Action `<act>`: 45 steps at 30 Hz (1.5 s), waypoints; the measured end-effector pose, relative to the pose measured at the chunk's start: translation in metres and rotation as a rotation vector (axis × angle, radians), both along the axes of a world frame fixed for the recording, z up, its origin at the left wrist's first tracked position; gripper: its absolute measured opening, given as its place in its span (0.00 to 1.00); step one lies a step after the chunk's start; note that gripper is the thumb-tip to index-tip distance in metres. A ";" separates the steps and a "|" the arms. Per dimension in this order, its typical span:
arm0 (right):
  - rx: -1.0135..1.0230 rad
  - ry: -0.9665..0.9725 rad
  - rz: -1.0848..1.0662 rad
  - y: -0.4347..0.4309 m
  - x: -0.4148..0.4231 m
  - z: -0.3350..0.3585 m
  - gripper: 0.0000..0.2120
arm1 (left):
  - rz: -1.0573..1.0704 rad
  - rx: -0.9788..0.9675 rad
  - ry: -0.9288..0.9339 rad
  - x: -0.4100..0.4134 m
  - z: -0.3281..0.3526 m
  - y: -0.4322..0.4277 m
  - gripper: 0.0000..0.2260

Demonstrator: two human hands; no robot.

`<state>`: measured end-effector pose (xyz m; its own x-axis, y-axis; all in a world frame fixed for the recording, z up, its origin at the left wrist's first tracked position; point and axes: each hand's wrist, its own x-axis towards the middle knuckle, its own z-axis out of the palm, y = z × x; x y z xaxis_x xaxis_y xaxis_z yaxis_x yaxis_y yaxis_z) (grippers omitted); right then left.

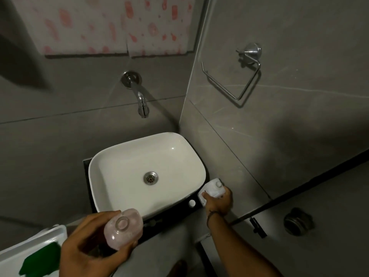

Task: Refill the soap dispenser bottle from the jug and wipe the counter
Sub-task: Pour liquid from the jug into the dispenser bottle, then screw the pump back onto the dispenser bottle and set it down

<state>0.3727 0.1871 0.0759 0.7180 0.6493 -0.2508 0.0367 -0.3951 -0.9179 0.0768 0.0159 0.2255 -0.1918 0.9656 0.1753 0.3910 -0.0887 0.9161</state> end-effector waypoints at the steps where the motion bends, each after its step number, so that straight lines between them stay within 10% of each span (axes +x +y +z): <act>1: -0.007 -0.002 -0.001 0.003 -0.001 -0.001 0.38 | -0.006 -0.006 0.016 0.002 0.002 0.001 0.28; 35: -0.121 -0.077 0.020 -0.049 -0.032 -0.015 0.35 | 0.056 0.170 -0.177 -0.041 -0.030 -0.008 0.27; 41: -0.294 -0.371 0.616 -0.103 -0.096 -0.037 0.07 | 0.098 0.180 -0.184 -0.054 -0.040 -0.031 0.27; 45: -0.451 -0.262 0.698 -0.105 -0.139 -0.047 0.11 | 0.135 0.191 -0.156 -0.059 -0.043 -0.048 0.29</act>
<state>0.2334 0.0820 0.0284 0.2636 0.8411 -0.4724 0.5941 -0.5273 -0.6074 0.0175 -0.0319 0.1822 -0.3551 0.8819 0.3100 0.2664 -0.2224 0.9378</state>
